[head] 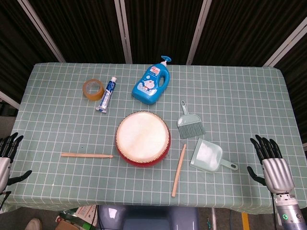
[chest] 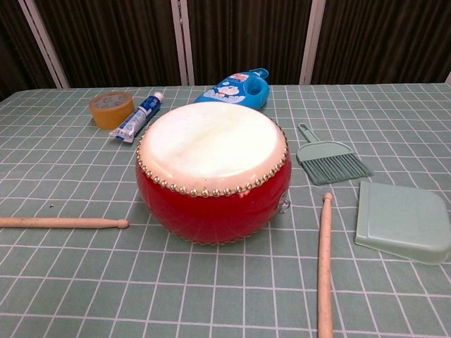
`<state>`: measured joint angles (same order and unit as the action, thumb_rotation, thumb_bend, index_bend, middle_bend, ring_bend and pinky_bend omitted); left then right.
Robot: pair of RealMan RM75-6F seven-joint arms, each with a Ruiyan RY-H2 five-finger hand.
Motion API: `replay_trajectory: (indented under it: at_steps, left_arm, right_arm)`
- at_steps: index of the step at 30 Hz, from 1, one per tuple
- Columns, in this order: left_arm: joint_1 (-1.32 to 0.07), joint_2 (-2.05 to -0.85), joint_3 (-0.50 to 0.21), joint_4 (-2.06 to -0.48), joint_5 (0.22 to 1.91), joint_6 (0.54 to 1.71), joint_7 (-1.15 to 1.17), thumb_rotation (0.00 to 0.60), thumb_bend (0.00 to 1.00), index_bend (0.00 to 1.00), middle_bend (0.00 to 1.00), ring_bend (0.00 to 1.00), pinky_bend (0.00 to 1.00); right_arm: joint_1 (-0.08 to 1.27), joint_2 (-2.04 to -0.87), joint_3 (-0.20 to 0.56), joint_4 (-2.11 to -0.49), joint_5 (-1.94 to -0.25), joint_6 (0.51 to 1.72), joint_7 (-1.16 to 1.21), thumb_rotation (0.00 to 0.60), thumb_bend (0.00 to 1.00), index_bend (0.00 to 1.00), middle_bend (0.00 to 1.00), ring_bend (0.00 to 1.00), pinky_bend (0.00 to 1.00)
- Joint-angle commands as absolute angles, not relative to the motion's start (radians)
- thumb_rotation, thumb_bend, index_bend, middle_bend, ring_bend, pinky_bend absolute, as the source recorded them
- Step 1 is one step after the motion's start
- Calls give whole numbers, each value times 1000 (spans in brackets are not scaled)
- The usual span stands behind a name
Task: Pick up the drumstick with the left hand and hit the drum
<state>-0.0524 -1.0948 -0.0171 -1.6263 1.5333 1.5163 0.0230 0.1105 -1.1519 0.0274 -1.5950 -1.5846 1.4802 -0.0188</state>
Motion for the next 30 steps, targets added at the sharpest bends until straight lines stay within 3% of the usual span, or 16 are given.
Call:
replay_trajectory:
  at_steps: [1,20,22,24,25,29,30]
  left_arm:
    - [-53,-1095,-17,-1626,1534,1515,24,600,65,0,0,0,30]
    - [-70,-1089,-9,-1633,1523,1469,47,600,65,0,0,0,32]
    - [-79,-1090,-11,-1637,1519,1454,64,600,65,0,0,9,74]
    - [-90,-1091,-17,-1644,1511,1438,78,600,65,0,35,77,189]
    - [-97,-1092,-21,-1647,1506,1430,87,600,69,0,110,172,294]
    - [-142,-1108,-45,-1655,1473,1369,148,600,130,50,613,660,683]
    - [-152,-1113,-49,-1658,1459,1349,157,600,147,89,685,727,728]
  right_arm:
    - [110,-1151,27,-1596,-1584,1480,-19,600,354,0,0,0,0]
    - [108,-1147,28,-1601,-1576,1474,-22,600,353,0,0,0,0]
    - [108,-1147,27,-1601,-1578,1474,-22,600,353,0,0,0,0]
    - [108,-1147,26,-1601,-1578,1474,-20,600,353,0,0,0,0]
    - [108,-1146,26,-1601,-1577,1473,-18,600,353,0,0,0,0]
    - [108,-1144,27,-1603,-1579,1473,-14,600,352,0,0,0,0]
    - [109,-1144,26,-1603,-1580,1473,-15,600,353,0,0,0,0]
